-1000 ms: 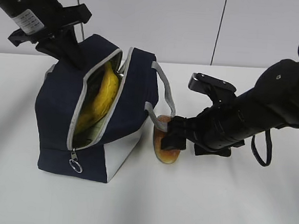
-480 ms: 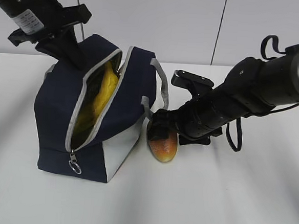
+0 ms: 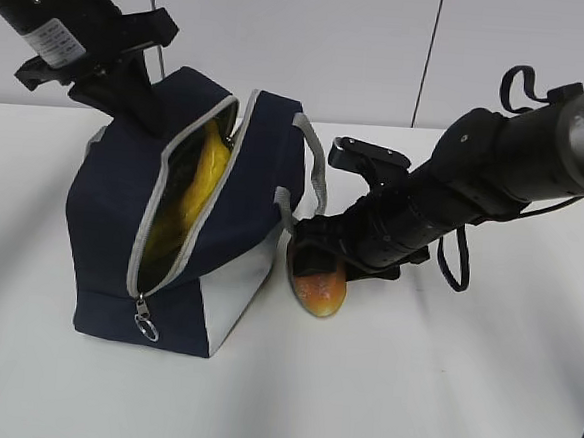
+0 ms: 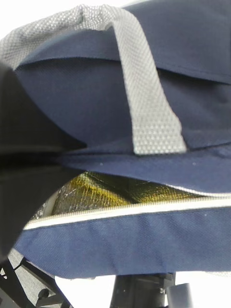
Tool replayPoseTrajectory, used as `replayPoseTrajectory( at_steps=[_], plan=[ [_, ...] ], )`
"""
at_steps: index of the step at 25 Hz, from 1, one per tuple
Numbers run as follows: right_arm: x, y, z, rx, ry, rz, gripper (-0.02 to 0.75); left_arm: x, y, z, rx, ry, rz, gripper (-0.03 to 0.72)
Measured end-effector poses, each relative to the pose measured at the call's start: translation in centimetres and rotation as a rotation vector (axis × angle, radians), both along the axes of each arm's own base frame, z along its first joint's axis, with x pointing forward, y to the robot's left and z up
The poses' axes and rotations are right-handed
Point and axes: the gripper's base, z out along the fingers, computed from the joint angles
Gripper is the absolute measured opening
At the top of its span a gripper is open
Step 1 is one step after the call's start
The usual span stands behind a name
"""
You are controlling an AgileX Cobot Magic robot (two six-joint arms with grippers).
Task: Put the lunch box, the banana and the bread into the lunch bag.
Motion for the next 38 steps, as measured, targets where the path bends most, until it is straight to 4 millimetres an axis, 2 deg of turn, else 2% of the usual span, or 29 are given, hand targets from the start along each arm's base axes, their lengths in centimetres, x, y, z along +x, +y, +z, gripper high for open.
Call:
replayPoseTrajectory(
  at_steps=[4, 10, 14, 18, 21, 24, 29, 33, 38],
  plan=[
    [0.0, -1.0, 0.1, -0.023, 0.028, 0.034, 0.463, 0.0, 0.0, 0.0, 0.001, 0.001, -0.001, -0.003],
    [0.1, -5.4, 1.5, -0.092, 0.084, 0.048, 0.459, 0.0, 0.0, 0.0, 0.002, 0.003, -0.002, -0.003],
    [0.0, -8.3, 3.6, -0.117, 0.078, 0.017, 0.458, 0.0, 0.0, 0.0, 0.002, 0.003, -0.002, -0.003],
    [-0.7, -9.0, 7.1, -0.084, 0.009, -0.01, 0.456, 0.0, 0.0, 0.0, 0.002, 0.003, -0.002, -0.003],
    [-1.3, -8.3, 10.0, 0.032, -0.06, -0.018, 0.456, 0.0, 0.0, 0.0, 0.002, 0.003, -0.002, -0.003],
    [-2.0, -7.1, 12.6, 0.219, -0.114, -0.001, 0.456, 0.0, 0.0, 0.0, 0.002, 0.003, -0.002, -0.003],
    [-2.6, -4.5, 15.1, 0.514, -0.147, 0.039, 0.456, 0.0, 0.0, 0.0, 0.002, 0.003, -0.002, -0.003],
    [-2.9, -1.7, 15.6, 0.601, -0.136, 0.08, 0.456, 0.0, 0.0, 0.0, 0.002, 0.003, -0.002, -0.003],
    [-1.6, 1.6, 13.9, 0.638, -0.089, 0.086, 0.455, 0.0, 0.0, 0.0, 0.001, 0.002, -0.001, -0.003]
  ],
)
